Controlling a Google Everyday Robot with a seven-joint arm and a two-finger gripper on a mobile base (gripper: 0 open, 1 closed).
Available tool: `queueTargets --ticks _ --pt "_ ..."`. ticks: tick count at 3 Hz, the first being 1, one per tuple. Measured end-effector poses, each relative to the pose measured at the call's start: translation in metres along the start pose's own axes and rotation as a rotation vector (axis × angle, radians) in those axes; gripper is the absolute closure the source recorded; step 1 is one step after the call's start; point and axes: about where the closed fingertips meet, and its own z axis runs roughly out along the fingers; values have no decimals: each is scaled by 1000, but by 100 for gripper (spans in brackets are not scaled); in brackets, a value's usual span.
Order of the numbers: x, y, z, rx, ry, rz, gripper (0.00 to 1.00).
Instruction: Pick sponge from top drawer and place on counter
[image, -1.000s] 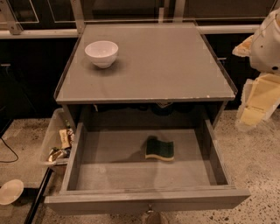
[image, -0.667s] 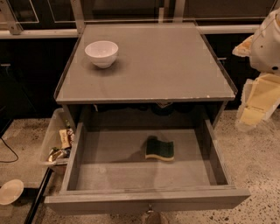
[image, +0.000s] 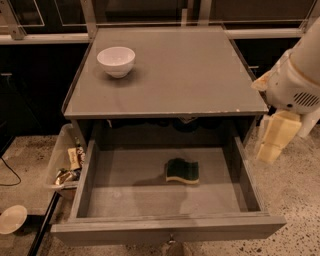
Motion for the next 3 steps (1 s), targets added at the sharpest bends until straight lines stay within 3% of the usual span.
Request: queueTargets --ticks 1,3 --pt "7 10 53 -55 -36 7 0" --pt "18 14 141 -37 -185 -45 0"
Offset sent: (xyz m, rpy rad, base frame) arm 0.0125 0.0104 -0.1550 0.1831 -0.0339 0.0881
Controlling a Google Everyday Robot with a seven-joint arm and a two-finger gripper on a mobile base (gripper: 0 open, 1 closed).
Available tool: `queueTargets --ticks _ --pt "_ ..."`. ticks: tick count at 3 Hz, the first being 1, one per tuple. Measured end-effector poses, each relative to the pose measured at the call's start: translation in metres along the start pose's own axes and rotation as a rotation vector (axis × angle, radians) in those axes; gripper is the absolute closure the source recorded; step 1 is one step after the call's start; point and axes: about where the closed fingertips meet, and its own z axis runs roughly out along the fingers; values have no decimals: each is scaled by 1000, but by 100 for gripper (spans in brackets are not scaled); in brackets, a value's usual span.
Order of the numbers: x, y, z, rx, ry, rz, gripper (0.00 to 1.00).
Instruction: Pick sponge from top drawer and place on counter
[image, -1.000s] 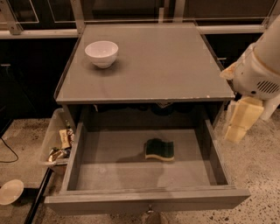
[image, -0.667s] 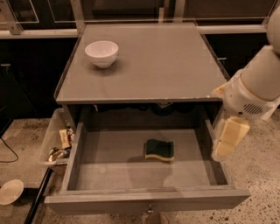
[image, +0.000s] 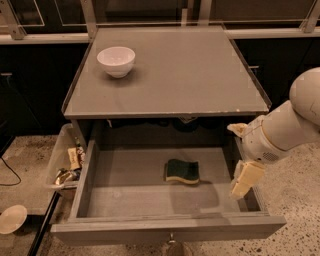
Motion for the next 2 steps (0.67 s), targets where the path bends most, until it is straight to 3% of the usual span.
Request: queueTargets --ticks 1,2 --pt "0 0 0 0 -1 0 0" --pt "-1 2 27 9 -32 7 0"
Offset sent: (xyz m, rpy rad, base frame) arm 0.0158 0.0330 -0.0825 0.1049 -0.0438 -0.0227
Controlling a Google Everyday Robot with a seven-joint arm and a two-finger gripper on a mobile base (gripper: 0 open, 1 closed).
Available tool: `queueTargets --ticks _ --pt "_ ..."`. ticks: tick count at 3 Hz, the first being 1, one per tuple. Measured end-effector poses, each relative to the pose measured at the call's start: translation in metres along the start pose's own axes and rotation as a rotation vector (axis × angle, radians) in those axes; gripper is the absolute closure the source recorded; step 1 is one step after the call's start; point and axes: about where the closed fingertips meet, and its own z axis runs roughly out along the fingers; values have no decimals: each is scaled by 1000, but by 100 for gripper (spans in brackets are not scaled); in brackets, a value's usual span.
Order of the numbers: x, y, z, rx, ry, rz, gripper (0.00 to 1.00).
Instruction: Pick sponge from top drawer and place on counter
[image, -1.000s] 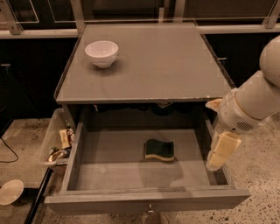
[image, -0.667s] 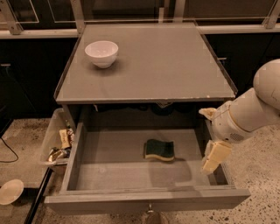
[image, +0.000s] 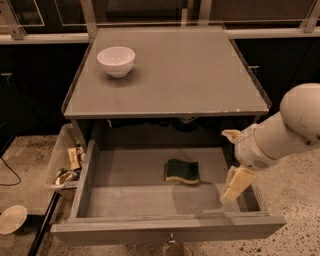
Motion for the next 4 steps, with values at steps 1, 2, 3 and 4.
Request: queueTargets --ticks 1,2,3,4 --pt "0 0 38 10 -57 8 0" --pt "-3 2 79 1 -125 8 0" --pt "-12 5 115 -6 -186 -18 0" --pt "-21 2 143 -7 -225 -52 0"
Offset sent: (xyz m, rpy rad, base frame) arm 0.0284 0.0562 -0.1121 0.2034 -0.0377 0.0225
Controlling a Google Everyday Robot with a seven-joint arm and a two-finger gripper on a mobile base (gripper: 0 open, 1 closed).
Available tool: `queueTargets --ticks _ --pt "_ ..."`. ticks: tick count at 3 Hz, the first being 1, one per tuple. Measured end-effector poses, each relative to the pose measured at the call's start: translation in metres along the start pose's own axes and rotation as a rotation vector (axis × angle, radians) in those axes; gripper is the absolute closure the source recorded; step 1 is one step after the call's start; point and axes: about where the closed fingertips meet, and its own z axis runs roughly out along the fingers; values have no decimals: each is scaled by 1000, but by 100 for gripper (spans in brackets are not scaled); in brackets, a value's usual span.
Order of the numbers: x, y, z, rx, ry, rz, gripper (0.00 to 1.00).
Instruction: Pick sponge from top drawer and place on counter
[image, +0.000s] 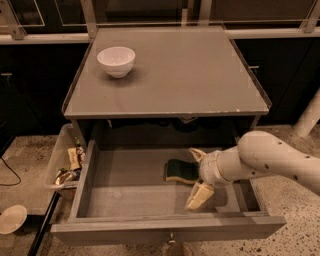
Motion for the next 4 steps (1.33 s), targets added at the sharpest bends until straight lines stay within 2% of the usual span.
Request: queueTargets --ticks 2,4 --pt "-5 -23 35 4 -25 -54 0" --pt "19 -43 46 -25 -2 -43 0"
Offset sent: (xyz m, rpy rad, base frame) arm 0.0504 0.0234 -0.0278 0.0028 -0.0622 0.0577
